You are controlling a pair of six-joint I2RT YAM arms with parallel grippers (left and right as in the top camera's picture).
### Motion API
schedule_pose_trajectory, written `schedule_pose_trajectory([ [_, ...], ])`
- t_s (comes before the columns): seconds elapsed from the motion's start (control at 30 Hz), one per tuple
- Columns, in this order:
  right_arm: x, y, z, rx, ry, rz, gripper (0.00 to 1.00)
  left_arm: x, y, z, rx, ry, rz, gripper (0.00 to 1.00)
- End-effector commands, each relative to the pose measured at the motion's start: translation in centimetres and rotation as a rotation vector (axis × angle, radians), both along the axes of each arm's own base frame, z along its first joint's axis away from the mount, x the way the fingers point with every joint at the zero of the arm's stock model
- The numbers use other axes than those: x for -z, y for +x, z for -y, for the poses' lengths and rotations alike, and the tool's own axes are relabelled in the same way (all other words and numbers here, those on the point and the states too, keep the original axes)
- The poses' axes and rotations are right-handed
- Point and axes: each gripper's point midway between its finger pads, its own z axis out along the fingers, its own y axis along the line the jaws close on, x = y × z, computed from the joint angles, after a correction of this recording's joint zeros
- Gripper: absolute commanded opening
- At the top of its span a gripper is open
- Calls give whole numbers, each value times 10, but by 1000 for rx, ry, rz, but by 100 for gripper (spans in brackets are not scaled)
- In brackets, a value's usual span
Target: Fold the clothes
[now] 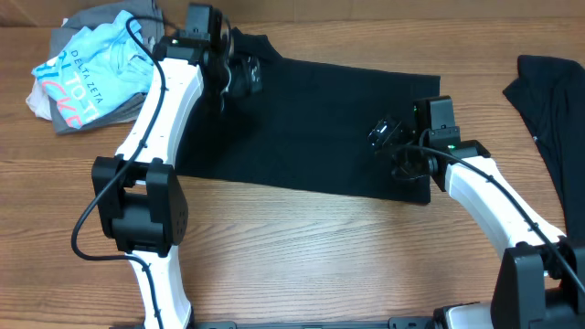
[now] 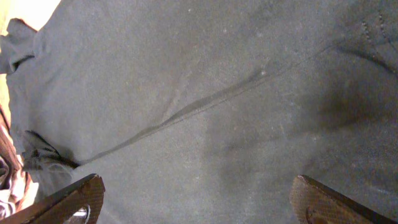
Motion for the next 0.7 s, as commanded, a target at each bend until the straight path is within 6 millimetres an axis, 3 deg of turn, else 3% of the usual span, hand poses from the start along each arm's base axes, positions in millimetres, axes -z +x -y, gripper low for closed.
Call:
schedule_pose_trajectory([
  [0.0, 5, -1, 0, 4, -8, -9, 100, -5, -16, -35, -185, 94, -74, 100],
  [0.07, 5, -1, 0, 4, -8, -9, 100, -3, -25, -42, -227, 108, -118, 100],
  [0.23, 5, -1, 0, 3, -8, -10, 100, 2, -18, -48, -276, 99, -113, 100],
  [0.67, 5, -1, 0, 3, -8, -9, 100, 58, 3, -29, -333, -5, -175, 93],
])
